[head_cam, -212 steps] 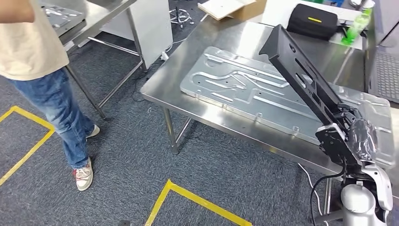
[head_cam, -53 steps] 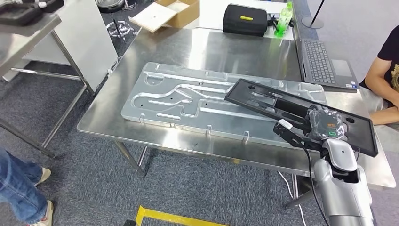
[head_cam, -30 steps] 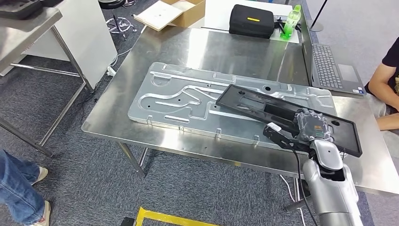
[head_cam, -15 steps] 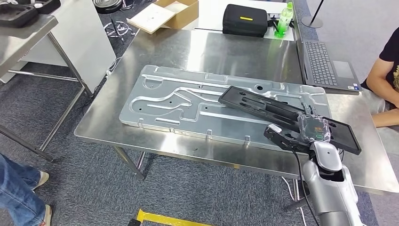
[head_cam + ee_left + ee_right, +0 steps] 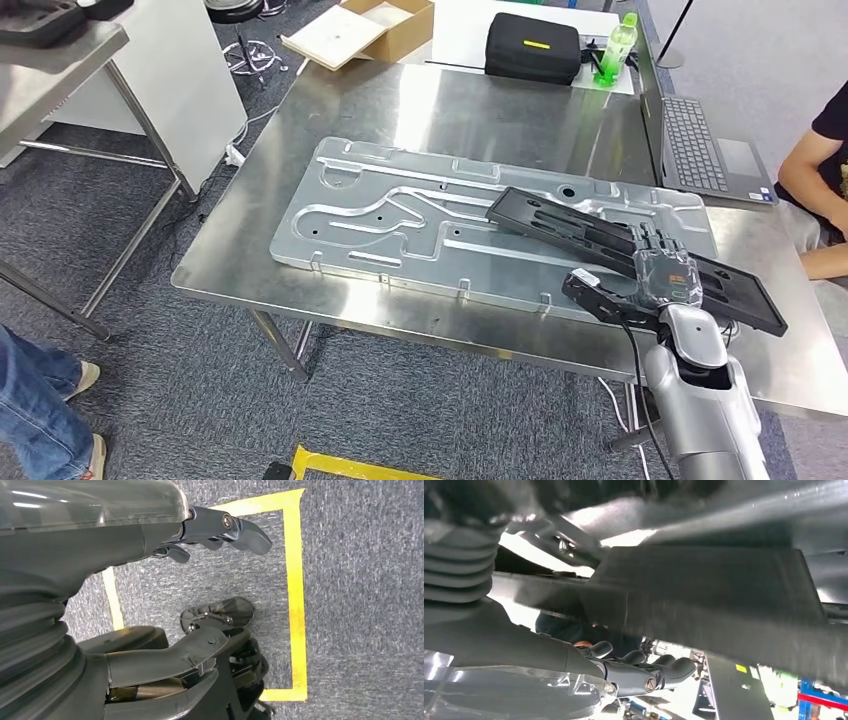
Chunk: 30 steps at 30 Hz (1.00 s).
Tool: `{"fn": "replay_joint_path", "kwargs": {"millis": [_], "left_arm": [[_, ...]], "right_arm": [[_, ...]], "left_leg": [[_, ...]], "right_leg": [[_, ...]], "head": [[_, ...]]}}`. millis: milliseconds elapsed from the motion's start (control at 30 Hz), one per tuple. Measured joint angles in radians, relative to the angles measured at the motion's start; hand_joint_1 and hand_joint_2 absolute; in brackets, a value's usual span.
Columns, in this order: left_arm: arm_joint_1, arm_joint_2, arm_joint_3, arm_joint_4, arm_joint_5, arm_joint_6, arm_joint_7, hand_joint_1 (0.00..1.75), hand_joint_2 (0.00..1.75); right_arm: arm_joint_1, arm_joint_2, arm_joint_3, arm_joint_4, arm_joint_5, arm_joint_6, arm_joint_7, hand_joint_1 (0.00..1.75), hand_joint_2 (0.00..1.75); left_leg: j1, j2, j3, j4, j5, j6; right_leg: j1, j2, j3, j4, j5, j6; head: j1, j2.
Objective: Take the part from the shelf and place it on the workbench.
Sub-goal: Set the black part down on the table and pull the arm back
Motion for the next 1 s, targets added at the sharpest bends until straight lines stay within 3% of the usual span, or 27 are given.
{"fn": "replay_joint_path", "kwargs": {"millis": [33, 100, 233, 300, 400, 433, 467, 500, 533, 600, 667, 733, 800, 900, 933, 967, 1000], "left_arm": [[0.0, 0.0, 0.0, 0.0, 0.0, 0.0, 0.0, 0.0, 1.75], [0.0, 0.0, 0.0, 0.0, 0.0, 0.0, 0.0, 0.0, 1.75], [-0.001, 0.0, 0.0, 0.0, 0.0, 0.0, 0.0, 0.0, 1.75], [-0.001, 0.0, 0.0, 0.0, 0.0, 0.0, 0.0, 0.0, 1.75], [0.0, 0.0, 0.0, 0.0, 0.001, 0.0, 0.001, 0.0, 0.44], [0.002, 0.0, 0.0, 0.0, 0.002, 0.0, 0.002, 0.0, 0.0], [0.003, 0.0, 0.0, 0.0, 0.004, 0.0, 0.002, 0.0, 0.0], [0.004, 0.0, 0.0, 0.0, 0.007, 0.001, 0.002, 0.0, 0.0], [0.004, 0.0, 0.0, 0.0, 0.011, 0.002, 0.002, 0.0, 0.0], [0.003, 0.001, 0.001, 0.0, 0.016, 0.005, 0.001, 0.0, 0.0], [0.004, 0.001, 0.002, 0.0, 0.021, 0.009, -0.001, 0.0, 0.0], [0.007, 0.001, 0.005, 0.0, 0.027, 0.011, -0.002, 0.0, 0.0], [0.008, 0.001, 0.009, 0.0, 0.032, 0.012, -0.003, 0.0, 0.0], [0.009, 0.001, 0.016, 0.0, 0.035, 0.013, -0.004, 0.0, 0.0], [0.01, 0.001, 0.019, 0.0, 0.037, 0.014, -0.003, 0.0, 0.0], [0.011, 0.001, 0.021, 0.0, 0.038, 0.016, -0.002, 0.0, 0.0], [0.012, 0.002, 0.024, 0.0, 0.04, 0.017, 0.0, 0.0, 0.0]], "right_arm": [[-0.001, 0.0, 0.0, 0.0, 0.0, 0.0, 0.0, 0.0, 0.0], [-0.003, 0.0, -0.001, 0.0, 0.0, 0.0, 0.0, 0.0, 0.0], [-0.004, 0.0, -0.001, -0.001, 0.0, 0.0, 0.0, 0.0, 0.0], [-0.005, 0.0, -0.001, -0.001, 0.0, 0.0, 0.0, 0.0, 0.0], [-0.005, 0.0, -0.001, -0.001, 0.001, 0.0, 0.0, 0.0, 0.0], [-0.004, 0.001, -0.001, -0.001, 0.001, 0.0, 0.0, 0.0, 0.0], [-0.003, 0.001, -0.001, -0.002, 0.001, 0.0, 0.0, 0.0, 0.0], [-0.002, 0.002, -0.001, -0.004, 0.001, 0.0, 0.0, 0.0, 0.0], [0.001, 0.004, -0.001, -0.008, 0.0, -0.001, 0.0, 0.0, 0.0], [0.011, 0.011, -0.001, -0.027, -0.004, -0.001, -0.001, 0.0, 0.0], [0.027, 0.023, -0.001, -0.06, -0.015, -0.002, -0.003, 0.0, 0.0], [0.048, 0.039, -0.001, -0.104, -0.033, -0.004, -0.008, 0.0, 0.0], [0.067, 0.051, -0.001, -0.148, -0.056, -0.01, -0.014, 0.0, 0.0], [0.095, 0.061, -0.001, -0.218, -0.1, -0.032, -0.029, 0.0, 0.0], [0.108, 0.066, -0.001, -0.243, -0.116, -0.04, -0.036, 0.0, 0.0], [0.12, 0.071, -0.001, -0.267, -0.13, -0.047, -0.042, 0.0, 0.0], [0.13, 0.076, -0.001, -0.293, -0.143, -0.052, -0.048, 0.0, 0.0]], "left_leg": [[0.0, 0.0, 0.001, 0.002, -0.002, -0.002], [-0.003, -0.001, 0.0, 0.007, -0.006, -0.01], [-0.004, 0.0, 0.001, 0.011, -0.013, -0.03], [-0.003, 0.0, -0.019, 0.062, -0.048, -0.04], [0.001, 0.0, -0.107, 0.249, -0.135, -0.047], [0.002, 0.0, -0.126, 0.286, -0.141, -0.048], [0.002, 0.0, -0.128, 0.287, -0.13, -0.047], [0.003, 0.0, -0.111, 0.25, -0.102, -0.045], [0.003, 0.0, -0.08, 0.186, -0.065, -0.041], [0.0, 0.0, -0.019, 0.061, -0.019, -0.034], [-0.004, -0.001, 0.002, 0.015, -0.015, -0.028], [-0.005, -0.001, 0.005, 0.007, -0.013, -0.019], [-0.003, -0.001, 0.01, -0.004, -0.007, -0.007], [-0.003, 0.0, 0.013, -0.008, -0.006, 0.002], [-0.003, 0.0, 0.013, -0.008, -0.007, 0.003], [-0.003, 0.0, 0.014, -0.007, -0.009, 0.003], [-0.003, 0.0, 0.015, -0.005, -0.011, 0.002]], "right_leg": [[0.0, -0.001, 0.033, -0.07, 0.034, -0.002], [0.004, -0.002, 0.085, -0.178, 0.072, -0.009], [0.008, 0.0, 0.1, -0.206, 0.075, -0.031], [0.004, -0.002, 0.105, -0.212, 0.078, -0.044], [0.006, -0.004, 0.106, -0.211, 0.076, -0.053], [0.007, -0.004, 0.106, -0.21, 0.075, -0.054], [0.008, -0.003, 0.107, -0.209, 0.074, -0.055], [0.008, -0.002, 0.108, -0.208, 0.073, -0.054], [0.008, -0.002, 0.11, -0.208, 0.071, -0.053], [0.011, 0.0, 0.111, -0.205, 0.068, -0.047], [0.013, 0.0, 0.109, -0.204, 0.066, -0.038], [0.011, 0.001, 0.109, -0.206, 0.065, -0.028], [0.008, 0.0, 0.1, -0.184, 0.045, -0.019], [0.004, 0.0, 0.019, -0.014, -0.041, -0.01], [0.002, -0.001, -0.011, 0.042, -0.058, -0.008], [0.001, -0.001, -0.026, 0.066, -0.056, -0.006], [-0.001, -0.001, -0.021, 0.05, -0.034, -0.005]], "head": [[0.0, 0.0], [0.0, 0.0], [0.0, 0.0], [0.0, 0.0], [0.0, 0.0], [0.0, 0.0], [0.0, 0.0], [0.0, 0.0], [0.0, 0.0], [0.0, 0.0], [0.0, 0.0], [0.0, 0.0], [0.0, 0.0], [0.001, 0.0], [0.001, 0.0], [0.001, 0.0], [0.001, 0.0]]}}
